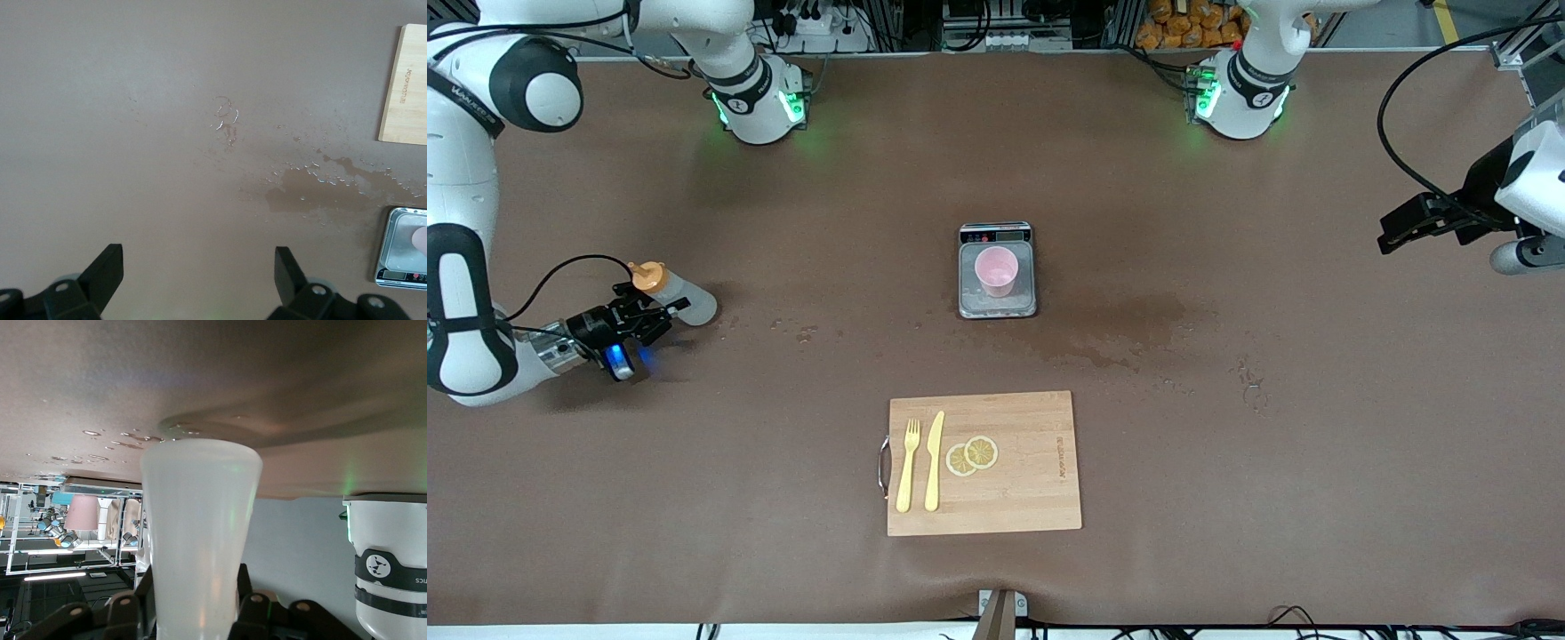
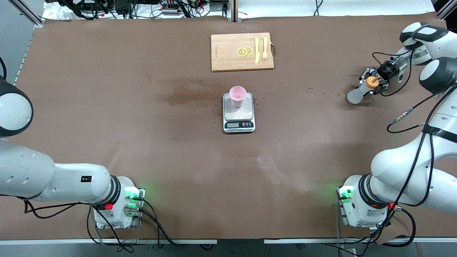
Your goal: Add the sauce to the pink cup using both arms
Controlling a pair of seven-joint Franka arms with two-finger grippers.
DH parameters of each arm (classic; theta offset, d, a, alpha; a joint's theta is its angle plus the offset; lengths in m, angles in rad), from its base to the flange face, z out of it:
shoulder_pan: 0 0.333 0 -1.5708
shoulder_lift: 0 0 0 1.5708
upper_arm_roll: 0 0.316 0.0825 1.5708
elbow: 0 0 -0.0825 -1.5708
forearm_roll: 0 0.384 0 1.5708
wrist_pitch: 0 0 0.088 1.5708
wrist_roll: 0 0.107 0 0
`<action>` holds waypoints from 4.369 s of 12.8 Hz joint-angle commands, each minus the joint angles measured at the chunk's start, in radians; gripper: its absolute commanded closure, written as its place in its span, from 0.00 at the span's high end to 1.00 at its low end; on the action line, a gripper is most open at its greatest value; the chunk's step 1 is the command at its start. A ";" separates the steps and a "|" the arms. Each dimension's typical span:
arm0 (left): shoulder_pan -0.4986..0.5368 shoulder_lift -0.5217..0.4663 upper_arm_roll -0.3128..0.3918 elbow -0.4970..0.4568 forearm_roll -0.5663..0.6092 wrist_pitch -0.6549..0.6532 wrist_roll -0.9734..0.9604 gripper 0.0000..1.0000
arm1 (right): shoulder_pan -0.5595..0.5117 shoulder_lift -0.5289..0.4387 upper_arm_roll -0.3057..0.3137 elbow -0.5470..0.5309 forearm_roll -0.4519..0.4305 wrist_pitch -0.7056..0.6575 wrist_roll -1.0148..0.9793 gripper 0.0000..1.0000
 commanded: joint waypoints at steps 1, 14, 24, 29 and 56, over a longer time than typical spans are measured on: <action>-0.005 -0.003 0.006 -0.002 -0.008 0.003 0.014 1.00 | -0.014 -0.012 0.014 -0.002 -0.022 -0.012 -0.010 0.69; -0.005 -0.004 0.006 0.000 -0.007 0.003 0.014 1.00 | 0.067 -0.179 0.018 0.276 -0.235 -0.132 0.299 1.00; 0.003 -0.010 0.008 0.004 -0.008 0.001 0.035 1.00 | 0.283 -0.547 0.025 0.200 -0.352 -0.082 0.291 1.00; 0.004 -0.012 0.011 0.010 -0.001 0.001 0.066 1.00 | 0.377 -0.733 0.041 -0.065 -0.412 0.191 0.210 1.00; 0.016 -0.009 0.010 0.006 -0.002 0.003 0.070 1.00 | 0.459 -1.034 0.045 -0.239 -0.510 0.523 -0.019 1.00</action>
